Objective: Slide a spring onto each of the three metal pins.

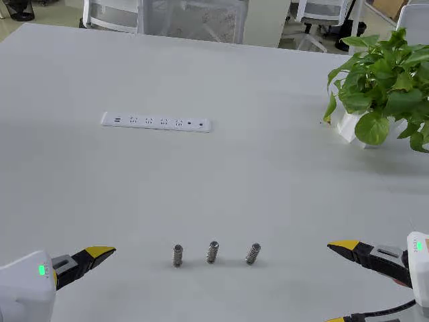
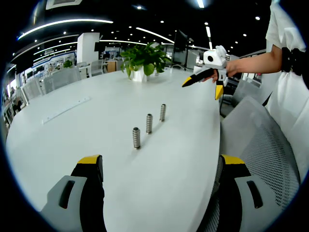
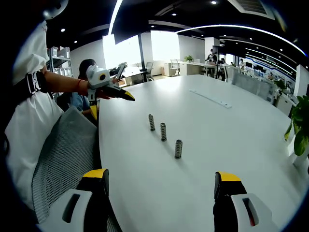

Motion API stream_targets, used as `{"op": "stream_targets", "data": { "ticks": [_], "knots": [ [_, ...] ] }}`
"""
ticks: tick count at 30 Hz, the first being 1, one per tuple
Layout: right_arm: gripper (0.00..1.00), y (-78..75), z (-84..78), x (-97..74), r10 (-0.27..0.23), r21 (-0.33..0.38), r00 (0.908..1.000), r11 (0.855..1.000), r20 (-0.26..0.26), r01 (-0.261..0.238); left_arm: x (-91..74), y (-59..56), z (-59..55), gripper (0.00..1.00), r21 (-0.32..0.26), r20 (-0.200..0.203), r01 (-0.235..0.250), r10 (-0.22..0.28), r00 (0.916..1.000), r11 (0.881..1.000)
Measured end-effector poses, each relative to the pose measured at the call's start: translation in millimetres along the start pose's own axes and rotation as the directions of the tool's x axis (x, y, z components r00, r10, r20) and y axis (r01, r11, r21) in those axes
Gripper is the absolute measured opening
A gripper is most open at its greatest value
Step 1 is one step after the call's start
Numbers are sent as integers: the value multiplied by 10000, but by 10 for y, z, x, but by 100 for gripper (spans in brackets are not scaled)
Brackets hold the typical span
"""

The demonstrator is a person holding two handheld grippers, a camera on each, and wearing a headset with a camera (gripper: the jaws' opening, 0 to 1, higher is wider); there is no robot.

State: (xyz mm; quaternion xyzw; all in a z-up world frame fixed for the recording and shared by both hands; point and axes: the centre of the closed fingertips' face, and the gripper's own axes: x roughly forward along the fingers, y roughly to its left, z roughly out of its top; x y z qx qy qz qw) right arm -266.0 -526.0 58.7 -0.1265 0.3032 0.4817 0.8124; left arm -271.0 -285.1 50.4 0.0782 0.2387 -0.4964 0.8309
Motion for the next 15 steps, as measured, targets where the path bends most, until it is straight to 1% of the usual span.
{"op": "stream_targets", "data": {
  "ticks": [15],
  "knots": [
    [90, -2, 21, -2, 40, -33, 10000, 10000, -3, -40, 0, 0, 1, 99, 31, -6, 35, -35, 10000, 10000]
  ]
}}
